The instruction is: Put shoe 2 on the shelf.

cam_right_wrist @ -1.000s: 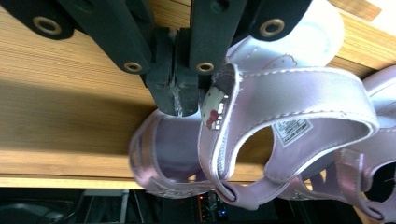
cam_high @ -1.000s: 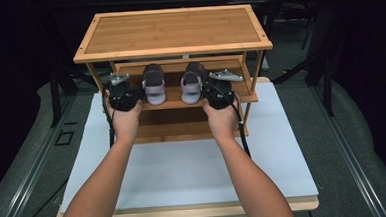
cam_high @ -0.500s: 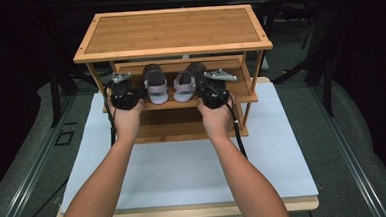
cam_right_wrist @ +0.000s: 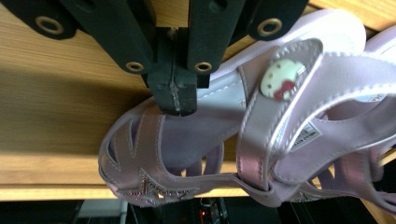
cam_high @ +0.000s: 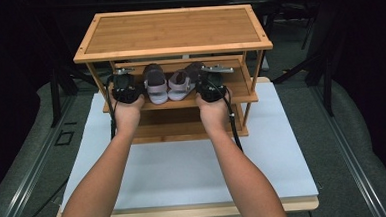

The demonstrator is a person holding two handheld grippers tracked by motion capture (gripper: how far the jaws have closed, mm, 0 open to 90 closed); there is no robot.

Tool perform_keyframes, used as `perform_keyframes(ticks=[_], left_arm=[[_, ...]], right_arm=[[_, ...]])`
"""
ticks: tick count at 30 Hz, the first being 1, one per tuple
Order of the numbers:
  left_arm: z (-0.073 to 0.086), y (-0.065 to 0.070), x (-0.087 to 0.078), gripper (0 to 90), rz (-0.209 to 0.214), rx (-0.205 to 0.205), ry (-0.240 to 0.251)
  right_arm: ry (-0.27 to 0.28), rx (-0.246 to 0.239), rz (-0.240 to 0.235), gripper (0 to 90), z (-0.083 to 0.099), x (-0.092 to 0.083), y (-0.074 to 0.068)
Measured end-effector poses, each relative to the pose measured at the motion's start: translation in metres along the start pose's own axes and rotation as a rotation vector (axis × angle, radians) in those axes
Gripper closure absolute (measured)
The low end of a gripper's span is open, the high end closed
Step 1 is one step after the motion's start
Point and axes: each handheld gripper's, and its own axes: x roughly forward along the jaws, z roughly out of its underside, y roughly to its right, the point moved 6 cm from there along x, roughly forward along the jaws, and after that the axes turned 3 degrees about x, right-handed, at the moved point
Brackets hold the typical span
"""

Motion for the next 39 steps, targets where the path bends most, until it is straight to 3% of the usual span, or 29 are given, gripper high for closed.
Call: perform_keyframes(ticks=[2,5,6,8,11,17,18,19,20,21,25,27,31,35,39], left_arm=[[-0.001,0.003,0.004,90.0,0.002,0.028,0.008],[-0.002,0.009,0.008,90.0,0.022,0.015,0.014],[-0.002,0.011,0.009,90.0,0.015,0.011,0.016],[-0.003,0.012,0.009,90.0,0.03,0.006,0.011],[-0.002,0.013,0.008,90.0,0.047,0.0,-0.002],[-0.002,0.012,0.008,90.0,0.062,-0.023,0.018],[-0.001,0.013,0.008,90.0,0.06,-0.027,0.023],[-0.001,0.013,0.007,90.0,0.057,-0.037,0.026],[-0.001,0.013,0.006,89.9,0.055,-0.043,0.026],[-0.001,0.012,0.005,89.4,0.052,-0.045,0.039],[-0.001,0.008,-0.006,88.5,0.048,-0.044,0.075],[0.001,0.009,-0.014,88.1,0.054,-0.048,0.101],[0.006,0.012,-0.033,87.9,0.099,-0.038,0.149],[0.014,0.015,-0.053,88.0,0.15,-0.045,0.194],[0.032,0.015,-0.068,87.9,0.171,-0.027,0.206]], right_arm=[[-0.014,0.004,-0.014,90.0,-0.001,0.003,0.0],[-0.037,0.001,-0.007,90.0,-0.005,0.006,-0.001],[-0.045,0.009,-0.042,90.0,-0.006,0.008,-0.003],[-0.057,0.012,-0.064,90.0,-0.007,0.011,-0.005],[-0.049,-0.014,-0.02,90.0,-0.01,0.015,-0.005],[-0.062,-0.038,-0.033,90.0,-0.012,0.017,-0.005],[-0.044,-0.039,0.018,90.0,-0.012,0.017,-0.005],[-0.038,-0.029,0.027,90.0,-0.011,0.017,-0.005],[-0.038,-0.042,-0.006,90.0,-0.011,0.016,-0.005],[-0.031,-0.048,-0.028,90.0,-0.01,0.014,-0.007],[0.032,-0.111,0.018,90.0,-0.008,0.0,-0.007],[0.042,-0.121,0.007,90.0,-0.007,-0.009,-0.008],[0.07,-0.138,-0.028,89.8,-0.003,-0.029,-0.005],[0.102,-0.18,-0.033,89.3,0.004,-0.052,-0.003],[0.113,-0.192,-0.067,88.1,0.015,-0.073,0.001]])
